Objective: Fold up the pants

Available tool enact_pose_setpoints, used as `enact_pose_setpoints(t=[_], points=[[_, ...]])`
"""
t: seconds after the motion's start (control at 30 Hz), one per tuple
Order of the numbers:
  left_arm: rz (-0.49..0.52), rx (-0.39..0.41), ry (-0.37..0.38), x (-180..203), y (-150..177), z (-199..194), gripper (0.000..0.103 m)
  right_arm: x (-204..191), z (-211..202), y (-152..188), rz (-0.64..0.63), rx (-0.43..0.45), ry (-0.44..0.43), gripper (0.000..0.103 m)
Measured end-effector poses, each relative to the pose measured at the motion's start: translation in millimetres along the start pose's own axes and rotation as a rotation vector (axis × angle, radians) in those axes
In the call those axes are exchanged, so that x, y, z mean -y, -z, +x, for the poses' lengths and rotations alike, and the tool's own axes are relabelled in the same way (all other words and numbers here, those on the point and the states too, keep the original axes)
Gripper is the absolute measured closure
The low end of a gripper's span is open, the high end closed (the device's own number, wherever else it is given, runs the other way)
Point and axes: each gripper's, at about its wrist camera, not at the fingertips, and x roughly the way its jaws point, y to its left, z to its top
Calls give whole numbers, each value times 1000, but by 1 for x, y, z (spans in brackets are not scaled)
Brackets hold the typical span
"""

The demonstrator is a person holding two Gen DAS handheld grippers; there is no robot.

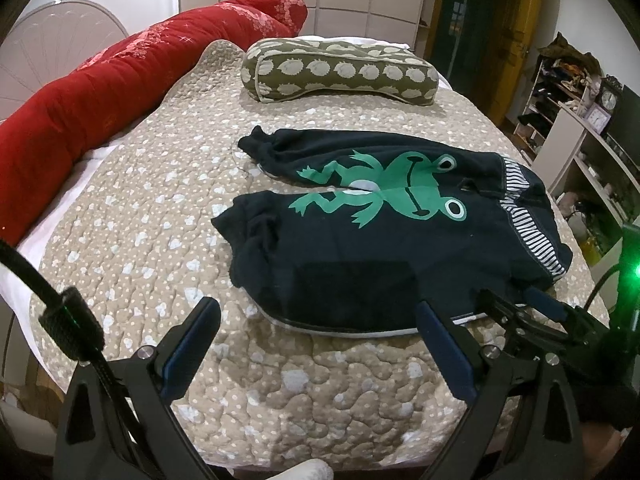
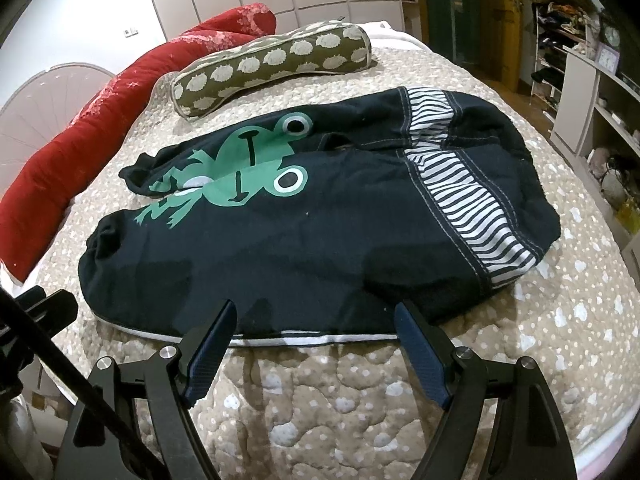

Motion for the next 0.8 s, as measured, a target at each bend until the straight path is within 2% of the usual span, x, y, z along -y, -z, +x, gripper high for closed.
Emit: enact_pose_setpoints(t=[0.1, 0.23, 0.43, 0.53, 0.6, 0.67, 0.8], points=[[12, 5, 3, 5, -2, 0, 5, 4, -6, 1, 3, 18, -6, 19], [22, -4, 14, 10, -1, 3, 5, 15, -12, 0, 18, 43, 36, 18], [16, -42, 33, 14, 2, 16, 5, 50, -11, 13, 76, -15, 126, 17], [14, -39, 45, 15, 2, 17, 5, 60, -12, 19, 87, -21, 116, 17], [14, -38, 57, 17, 0, 18, 5, 59, -11, 19, 69, -32, 116, 15], [15, -39, 63, 18, -1, 19, 5, 57, -9, 20, 49, -42, 102, 6], [13, -34, 73, 17, -4, 20, 5, 49, -2, 24, 6, -40, 121, 1]])
